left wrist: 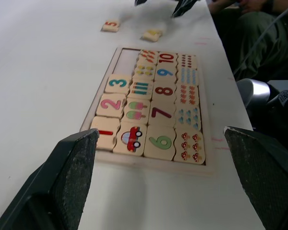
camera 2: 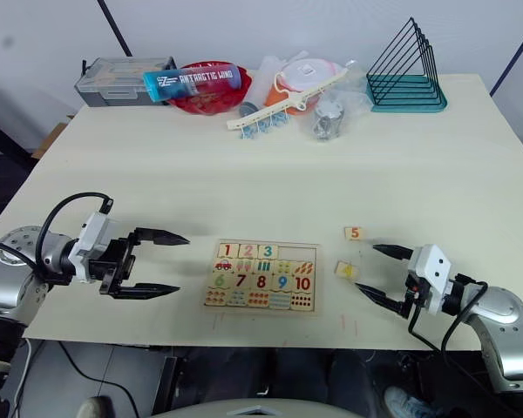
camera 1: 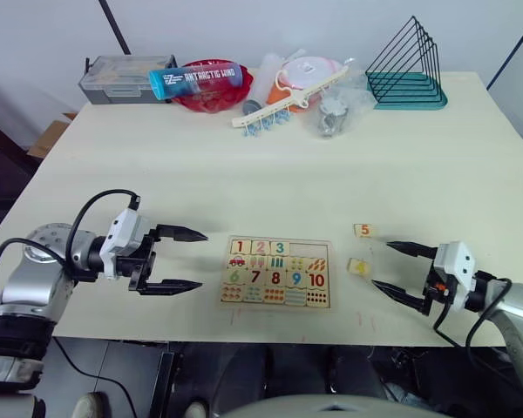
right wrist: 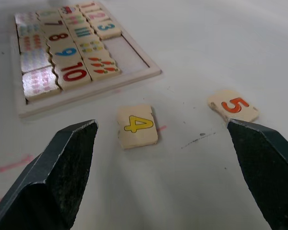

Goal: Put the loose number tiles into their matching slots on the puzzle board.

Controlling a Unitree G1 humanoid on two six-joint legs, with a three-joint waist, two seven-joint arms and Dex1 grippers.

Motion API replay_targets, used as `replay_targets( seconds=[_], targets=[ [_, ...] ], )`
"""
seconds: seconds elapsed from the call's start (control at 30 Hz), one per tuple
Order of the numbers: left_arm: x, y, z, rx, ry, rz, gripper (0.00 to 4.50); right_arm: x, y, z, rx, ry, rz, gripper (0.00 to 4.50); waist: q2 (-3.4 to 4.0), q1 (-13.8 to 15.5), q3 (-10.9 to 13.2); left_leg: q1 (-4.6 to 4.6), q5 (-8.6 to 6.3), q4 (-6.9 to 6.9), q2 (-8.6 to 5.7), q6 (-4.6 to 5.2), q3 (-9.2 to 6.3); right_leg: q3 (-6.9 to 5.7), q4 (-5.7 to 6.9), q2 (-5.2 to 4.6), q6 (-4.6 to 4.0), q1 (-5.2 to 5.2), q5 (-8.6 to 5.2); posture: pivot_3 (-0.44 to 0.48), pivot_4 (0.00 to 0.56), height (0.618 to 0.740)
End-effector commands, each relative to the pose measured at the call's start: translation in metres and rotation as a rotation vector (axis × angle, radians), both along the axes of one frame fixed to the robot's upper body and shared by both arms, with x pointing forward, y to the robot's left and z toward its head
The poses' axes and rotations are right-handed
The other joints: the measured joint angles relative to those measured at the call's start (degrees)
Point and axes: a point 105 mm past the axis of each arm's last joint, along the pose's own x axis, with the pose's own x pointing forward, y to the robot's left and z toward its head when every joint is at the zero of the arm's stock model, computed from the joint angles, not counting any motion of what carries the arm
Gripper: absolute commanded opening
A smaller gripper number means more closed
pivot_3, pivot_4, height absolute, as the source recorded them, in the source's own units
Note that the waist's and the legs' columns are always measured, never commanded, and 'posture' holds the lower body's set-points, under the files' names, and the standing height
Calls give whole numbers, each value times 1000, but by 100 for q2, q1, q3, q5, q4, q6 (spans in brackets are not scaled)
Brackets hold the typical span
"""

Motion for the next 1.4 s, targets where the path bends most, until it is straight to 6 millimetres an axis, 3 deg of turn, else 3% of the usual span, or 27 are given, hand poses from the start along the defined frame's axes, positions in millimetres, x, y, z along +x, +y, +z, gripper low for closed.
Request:
replay_targets(
  seconds=[0.03,0.33,0.63,0.67,0.7,0.83,0.9,1.1,1.4],
  targets=[
    [-5,-1,9,11,-41,-65,4420,2,9,4,-34,-19,6,4500,-1,-1,1,1,0,0,0,0,0,0,3,1,0,0,0,0,150,740],
    [-8,-1,6,19,-54,-77,4420,8,33,2,-79,51,22,4500,-2,-11,2,1,0,2,0,0,0,1,5,5,1,-1,0,0,150,740],
    [-4,-1,7,14,-69,-69,4420,8,26,-7,-190,90,24,4500,-4,-8,3,0,0,5,-1,1,-2,-1,6,7,2,0,-1,0,150,740],
    [-4,-1,7,13,-69,-68,4500,8,25,-8,-198,92,23,3940,-4,-7,3,1,0,5,-1,1,-1,-1,6,8,2,0,-1,0,150,740],
    [-4,-1,7,12,-68,-67,4500,8,24,-8,-203,91,22,3869,-4,-8,3,1,0,5,-1,1,-2,-1,6,8,2,0,-1,0,150,740],
    [-3,-1,5,7,-66,-64,4500,8,24,-8,-202,93,17,1667,-5,-6,3,1,0,5,-1,1,-2,0,6,8,3,1,0,0,150,740],
    [-3,-2,5,6,-65,-65,4500,7,25,-8,-209,87,22,856,-6,-7,3,1,0,6,-1,1,-2,0,6,8,3,1,0,0,150,740],
    [-3,-2,4,2,-64,-61,4500,7,21,1,-250,87,24,856,-7,-2,3,1,0,6,-1,1,-2,-1,5,7,2,1,0,0,150,740],
    [-2,-5,4,-19,-66,-56,4500,5,37,33,-241,142,74,856,-6,-7,4,-2,0,6,1,1,-4,-1,6,7,2,-1,0,0,150,740]
  ],
)
